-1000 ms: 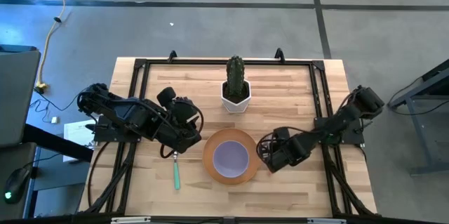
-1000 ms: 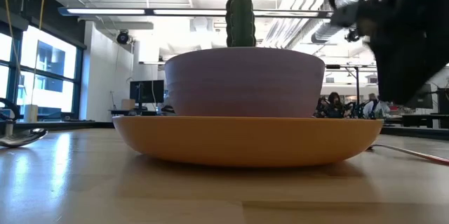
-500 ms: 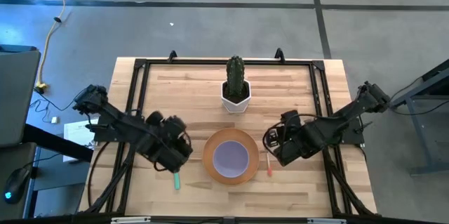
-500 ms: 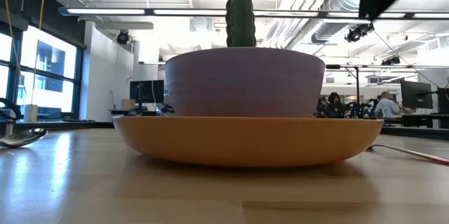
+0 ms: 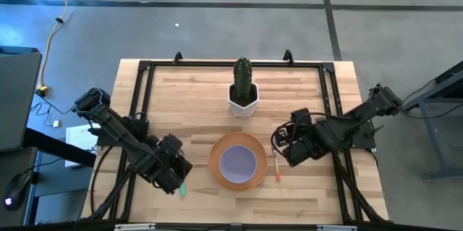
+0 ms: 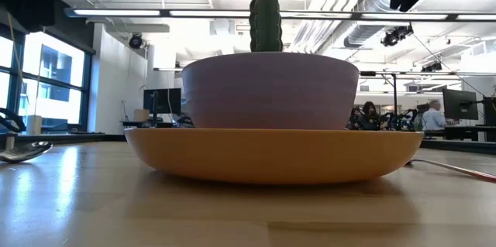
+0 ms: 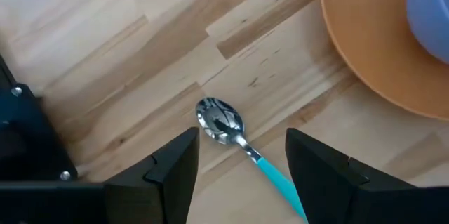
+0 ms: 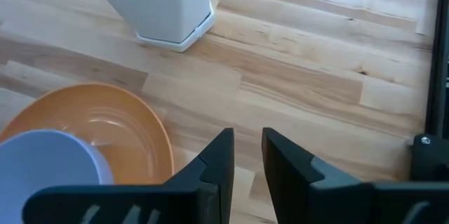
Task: Set table place
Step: Put the blue spoon into the purple bowl
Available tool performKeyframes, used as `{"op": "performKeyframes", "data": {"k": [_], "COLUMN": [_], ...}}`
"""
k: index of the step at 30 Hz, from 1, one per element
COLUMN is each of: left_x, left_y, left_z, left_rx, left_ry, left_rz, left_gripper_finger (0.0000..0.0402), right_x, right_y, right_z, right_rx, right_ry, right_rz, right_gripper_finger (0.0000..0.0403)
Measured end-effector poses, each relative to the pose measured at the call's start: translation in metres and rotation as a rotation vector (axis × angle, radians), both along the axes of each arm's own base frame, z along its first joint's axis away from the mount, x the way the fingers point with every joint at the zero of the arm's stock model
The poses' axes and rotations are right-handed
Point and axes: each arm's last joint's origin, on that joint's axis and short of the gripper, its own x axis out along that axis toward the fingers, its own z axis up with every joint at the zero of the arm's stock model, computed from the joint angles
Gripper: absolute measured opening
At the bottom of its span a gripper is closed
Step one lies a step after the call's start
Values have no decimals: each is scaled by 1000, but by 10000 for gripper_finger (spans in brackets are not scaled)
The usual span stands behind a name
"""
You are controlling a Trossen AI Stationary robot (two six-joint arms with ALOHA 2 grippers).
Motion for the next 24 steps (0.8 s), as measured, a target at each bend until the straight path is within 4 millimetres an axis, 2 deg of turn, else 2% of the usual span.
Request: {"op": "performKeyframes", "data": {"k": [24], "left_x": [-5], "left_y": [-11], "left_z": [-3], "left_rx": [-18], "left_ry": [-26], "left_rz": [-16], "left_gripper_finger": [200], "right_x": [2], "right_y": [-9], "right_z": [0], "right_rx": [-20], "right_ry": [43], "right_rz": [-6], "right_gripper_finger": [67]}}
